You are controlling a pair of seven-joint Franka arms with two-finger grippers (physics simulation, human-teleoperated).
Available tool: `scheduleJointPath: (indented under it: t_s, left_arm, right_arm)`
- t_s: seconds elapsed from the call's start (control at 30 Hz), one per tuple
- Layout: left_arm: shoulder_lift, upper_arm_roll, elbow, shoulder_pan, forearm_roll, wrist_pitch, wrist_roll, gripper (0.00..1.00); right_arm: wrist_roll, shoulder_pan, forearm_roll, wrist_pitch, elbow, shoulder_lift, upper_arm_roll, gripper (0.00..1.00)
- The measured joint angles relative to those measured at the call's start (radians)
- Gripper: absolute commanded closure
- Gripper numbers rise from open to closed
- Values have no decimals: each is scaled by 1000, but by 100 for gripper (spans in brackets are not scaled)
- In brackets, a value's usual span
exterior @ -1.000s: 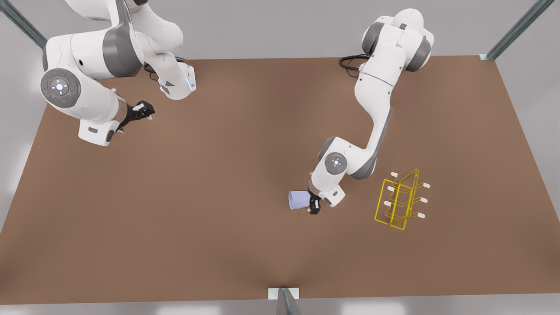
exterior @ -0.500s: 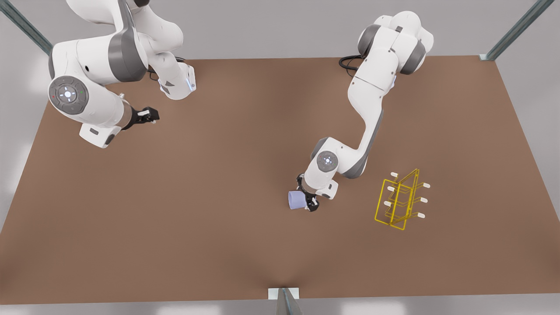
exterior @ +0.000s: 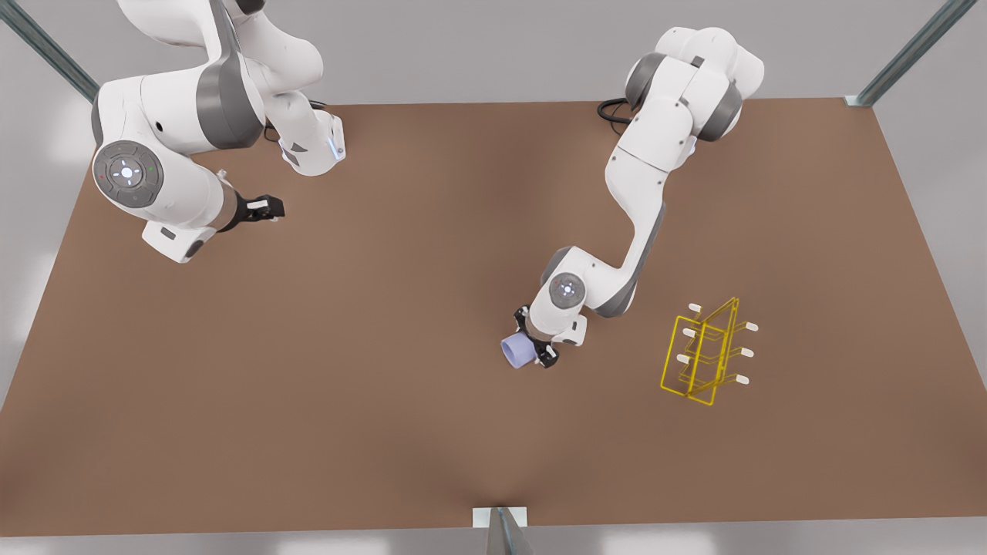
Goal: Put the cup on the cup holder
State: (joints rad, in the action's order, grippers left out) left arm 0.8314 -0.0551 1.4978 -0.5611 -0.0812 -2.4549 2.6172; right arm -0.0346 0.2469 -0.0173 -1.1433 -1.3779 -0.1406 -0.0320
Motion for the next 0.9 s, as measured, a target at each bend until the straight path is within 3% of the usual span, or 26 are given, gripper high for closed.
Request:
scheduleJointPath:
  t_s: [0.33, 0.37, 0.4, 0.67, 0.7, 0.8, 0.83, 0.9]
  left_arm:
    - [42, -11, -4, -15, -1, -24, 56, 0]
    - [43, -11, -4, -15, -1, -26, 61, 13]
    - [44, -11, -5, -14, -9, -27, 59, 42]
    - [-32, 10, -67, -11, -34, 38, 50, 43]
    - [-49, 128, -140, -69, -35, 119, 48, 42]
    - [-37, 763, -149, -496, -56, 391, 3, 42]
    - [-16, 902, -140, -592, -54, 483, -23, 42]
    - [46, 1045, -129, -706, 0, 649, -78, 42]
  right_arm:
    - [-25, 1, 0, 1, 0, -7, -2, 0]
    - [-26, 0, 0, 2, 0, -7, -2, 0]
    - [-28, 0, 2, 2, 0, -7, -3, 0]
    - [-37, -2, 15, 3, 4, -6, -5, 0]
    - [-38, -3, 16, 3, 3, -7, -5, 0]
    - [-40, -3, 16, 3, 4, -10, -5, 0]
    - [-41, -2, 16, 3, 6, -12, -5, 0]
    - [-43, -3, 17, 4, 2, -19, -5, 0]
